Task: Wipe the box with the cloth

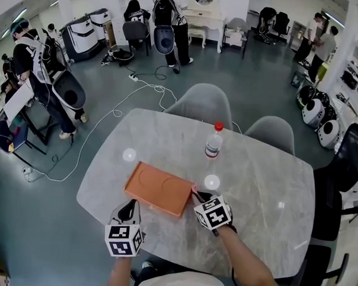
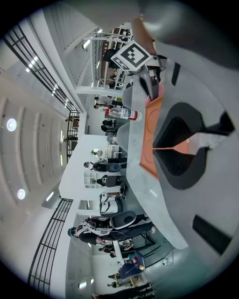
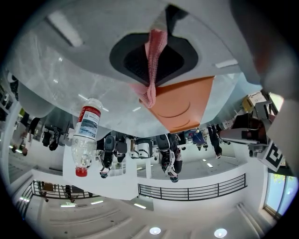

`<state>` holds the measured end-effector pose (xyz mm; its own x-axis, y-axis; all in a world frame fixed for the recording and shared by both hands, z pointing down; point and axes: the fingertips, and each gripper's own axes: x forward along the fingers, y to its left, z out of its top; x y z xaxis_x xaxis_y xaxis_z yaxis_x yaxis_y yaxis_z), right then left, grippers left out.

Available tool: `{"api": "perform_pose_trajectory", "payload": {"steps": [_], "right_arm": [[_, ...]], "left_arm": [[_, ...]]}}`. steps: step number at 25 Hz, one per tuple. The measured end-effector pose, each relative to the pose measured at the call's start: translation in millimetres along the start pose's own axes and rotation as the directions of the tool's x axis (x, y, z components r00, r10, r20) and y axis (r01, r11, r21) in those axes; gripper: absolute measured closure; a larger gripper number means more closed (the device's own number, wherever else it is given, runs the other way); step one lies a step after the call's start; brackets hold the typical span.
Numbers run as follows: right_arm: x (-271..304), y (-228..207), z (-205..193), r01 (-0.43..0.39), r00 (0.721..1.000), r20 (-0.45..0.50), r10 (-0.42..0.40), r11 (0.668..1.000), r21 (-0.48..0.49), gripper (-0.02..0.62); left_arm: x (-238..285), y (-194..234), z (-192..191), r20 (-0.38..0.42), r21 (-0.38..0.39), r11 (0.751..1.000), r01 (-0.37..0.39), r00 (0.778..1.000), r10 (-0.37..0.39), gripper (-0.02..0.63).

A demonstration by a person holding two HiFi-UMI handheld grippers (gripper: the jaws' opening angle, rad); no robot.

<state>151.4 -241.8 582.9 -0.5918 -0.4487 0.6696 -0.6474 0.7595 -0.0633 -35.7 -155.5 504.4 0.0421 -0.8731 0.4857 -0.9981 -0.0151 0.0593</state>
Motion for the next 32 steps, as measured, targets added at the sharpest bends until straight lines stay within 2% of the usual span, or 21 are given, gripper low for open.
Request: {"api": "perform_pose_trajectory", "payload": {"steps": [14,32], "right_arm": [[-1.5,25.4,-7.5,0.017,0.999,0.029,-0.018,0.999,0.038,0.578],[-23.2,73.9,-25.0,0.086,0.995,0.036,-0.090,0.991,0.103,0.578]], "left_arm": [[3.9,7.6,-7.8,-0.011,0.035,0.993,0.109,0.994,-0.108,0.591],[-13.5,14.4,-9.0,-0.023,0.092,0.967,0.239,0.971,-0.238,0.591]]}}
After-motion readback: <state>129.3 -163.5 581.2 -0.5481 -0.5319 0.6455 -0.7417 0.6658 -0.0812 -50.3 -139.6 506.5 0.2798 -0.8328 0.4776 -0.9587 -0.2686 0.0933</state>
